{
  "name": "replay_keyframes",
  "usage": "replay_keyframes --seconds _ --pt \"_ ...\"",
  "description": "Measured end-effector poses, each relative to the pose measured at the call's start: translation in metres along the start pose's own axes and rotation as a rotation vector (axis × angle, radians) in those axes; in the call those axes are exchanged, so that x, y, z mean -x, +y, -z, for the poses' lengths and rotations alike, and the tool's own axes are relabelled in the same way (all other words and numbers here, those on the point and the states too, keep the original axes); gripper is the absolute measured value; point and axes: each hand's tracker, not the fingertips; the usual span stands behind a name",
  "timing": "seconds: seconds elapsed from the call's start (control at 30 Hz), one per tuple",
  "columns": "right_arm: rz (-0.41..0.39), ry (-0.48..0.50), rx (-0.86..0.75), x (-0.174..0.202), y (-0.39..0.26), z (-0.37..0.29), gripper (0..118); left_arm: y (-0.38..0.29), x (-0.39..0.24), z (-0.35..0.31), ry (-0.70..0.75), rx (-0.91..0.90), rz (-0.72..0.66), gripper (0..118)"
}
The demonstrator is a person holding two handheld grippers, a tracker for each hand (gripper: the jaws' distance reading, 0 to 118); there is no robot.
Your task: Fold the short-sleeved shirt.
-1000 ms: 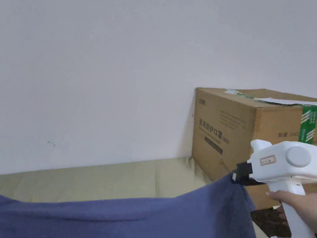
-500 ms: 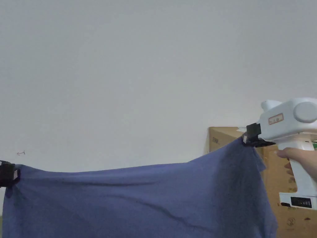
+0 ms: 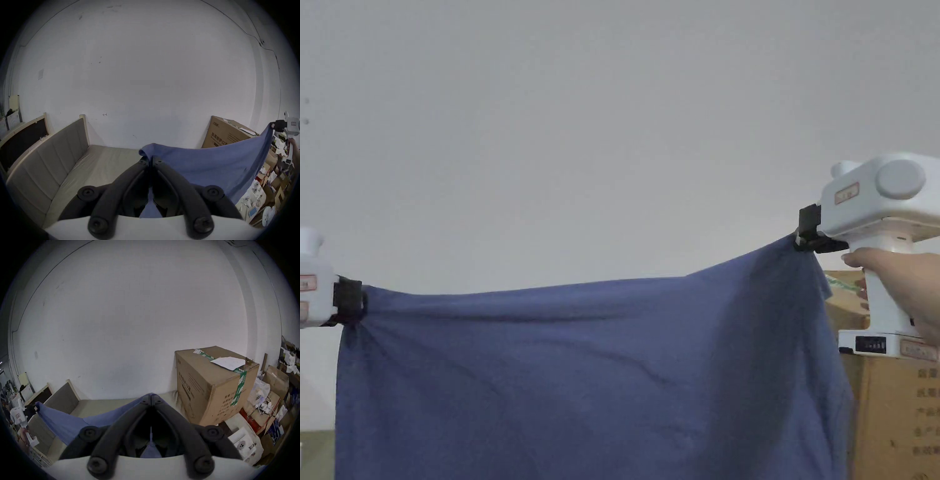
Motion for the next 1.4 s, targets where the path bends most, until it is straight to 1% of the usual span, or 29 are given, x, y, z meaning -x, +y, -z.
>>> replay_keyframes --seconds 0.13,0.2,0.3,0.37,0.47,0.53,0.63,0.7,0.8,0.87,0.93,1.03,1.1,1.17,1.23,1.33,1.37,1.4 --pt "-0.008 0.012 -0.052 0.006 0.002 0.03 0 0.005 -0.003 0.037 0.048 -0.012 0.055 2" --pt "-0.025 -0.018 -0.068 0.009 0.002 0.048 0 0.007 0.001 0.052 0.035 -0.031 0.029 2" --pt "-0.046 -0.027 -0.062 0.013 0.005 0.076 0 0.012 0.009 0.076 0.035 -0.059 -0.039 2" --pt "-0.06 -0.031 -0.073 0.016 0.006 0.092 0 0.015 0.011 0.091 0.05 -0.073 -0.032 2" --pt "-0.103 -0.037 -0.098 0.023 0.007 0.114 0 0.018 0.013 0.11 0.069 -0.089 -0.015 2" --pt "-0.138 -0.045 -0.08 0.026 0.008 0.13 0 0.015 0.013 0.123 0.108 -0.1 0.022 2" --pt "-0.149 -0.059 -0.062 0.029 -0.006 0.153 0 0.002 0.015 0.144 0.103 -0.067 0.021 2" --pt "-0.14 -0.054 -0.02 0.028 -0.026 0.17 0 -0.019 0.019 0.158 0.107 -0.027 0.008 2" --pt "-0.146 -0.058 0.085 0.02 -0.083 0.199 0 -0.069 0.027 0.182 0.105 0.1 -0.035 2" --pt "-0.107 -0.037 0.178 0.005 -0.145 0.217 0 -0.118 0.034 0.196 0.102 0.216 -0.073 2" --pt "-0.084 -0.044 0.314 -0.012 -0.21 0.231 0 -0.172 0.04 0.199 0.073 0.299 -0.103 2" --pt "-0.06 -0.038 0.506 -0.04 -0.311 0.228 0 -0.251 0.047 0.191 0.044 0.447 -0.113 2" --pt "-0.058 -0.036 0.627 -0.057 -0.369 0.214 0 -0.295 0.052 0.176 0.021 0.537 -0.105 2" --pt "-0.034 -0.028 0.72 -0.083 -0.42 0.194 0 -0.333 0.059 0.154 0.007 0.619 -0.115 2" --pt "0.029 -0.005 0.766 -0.1 -0.452 0.164 0 -0.358 0.063 0.124 0.01 0.661 -0.125 2" --pt "0.161 0.003 0.826 -0.129 -0.487 0.11 0 -0.385 0.068 0.08 -0.018 0.712 -0.106 2" --pt "0.185 -0.004 0.84 -0.138 -0.495 0.093 0 -0.39 0.066 0.062 -0.021 0.731 -0.077 2" --pt "0.181 -0.011 0.843 -0.142 -0.501 0.073 0 -0.395 0.066 0.048 -0.028 0.74 -0.058 2"
